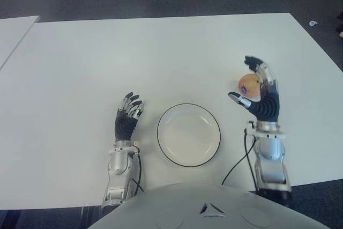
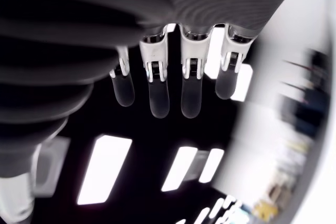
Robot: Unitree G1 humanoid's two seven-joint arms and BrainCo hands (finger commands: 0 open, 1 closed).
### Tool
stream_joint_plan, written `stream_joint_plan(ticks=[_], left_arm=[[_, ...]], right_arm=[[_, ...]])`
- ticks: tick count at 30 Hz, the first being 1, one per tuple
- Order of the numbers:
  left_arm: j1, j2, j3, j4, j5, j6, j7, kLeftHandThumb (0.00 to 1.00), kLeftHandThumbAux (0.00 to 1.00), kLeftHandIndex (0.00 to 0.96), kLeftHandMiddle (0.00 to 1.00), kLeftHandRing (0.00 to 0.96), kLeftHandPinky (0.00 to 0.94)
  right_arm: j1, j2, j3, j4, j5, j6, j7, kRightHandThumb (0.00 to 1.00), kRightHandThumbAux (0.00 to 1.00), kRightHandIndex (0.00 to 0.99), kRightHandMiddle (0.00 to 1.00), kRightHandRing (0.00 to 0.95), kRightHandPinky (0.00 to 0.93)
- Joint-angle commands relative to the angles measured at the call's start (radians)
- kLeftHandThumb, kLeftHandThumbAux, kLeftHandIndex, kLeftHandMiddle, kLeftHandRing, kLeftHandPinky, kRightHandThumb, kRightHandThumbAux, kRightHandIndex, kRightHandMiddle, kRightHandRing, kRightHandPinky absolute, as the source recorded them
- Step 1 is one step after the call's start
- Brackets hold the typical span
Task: Put the apples into the plate.
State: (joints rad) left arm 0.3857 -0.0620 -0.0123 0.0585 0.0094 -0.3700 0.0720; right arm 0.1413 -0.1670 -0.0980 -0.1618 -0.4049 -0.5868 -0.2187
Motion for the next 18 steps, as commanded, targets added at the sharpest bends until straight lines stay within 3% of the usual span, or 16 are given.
stream_joint_plan(ticks=[1, 6, 18], left_arm=[[0.008, -0.001, -0.001, 0.056, -0.008, 0.028, -0.014, 0.411, 0.614, 0.160, 0.233, 0.290, 0.353], [0.011, -0.005, -0.004, 0.057, -0.009, 0.026, -0.013, 0.411, 0.611, 0.158, 0.233, 0.289, 0.351], [0.008, -0.007, -0.004, 0.074, -0.001, 0.010, -0.006, 0.405, 0.613, 0.156, 0.229, 0.286, 0.353]], right_arm=[[-0.131, -0.215, -0.045, 0.155, -0.464, -0.029, -0.331, 0.436, 0.555, 0.136, 0.181, 0.150, 0.062], [-0.111, -0.299, -0.004, 0.105, -0.692, 0.147, -0.392, 0.461, 0.498, 0.110, 0.147, 0.103, 0.031], [-0.072, -0.338, 0.014, -0.026, -0.859, 0.381, -0.247, 0.463, 0.442, 0.068, 0.082, 0.036, 0.000]])
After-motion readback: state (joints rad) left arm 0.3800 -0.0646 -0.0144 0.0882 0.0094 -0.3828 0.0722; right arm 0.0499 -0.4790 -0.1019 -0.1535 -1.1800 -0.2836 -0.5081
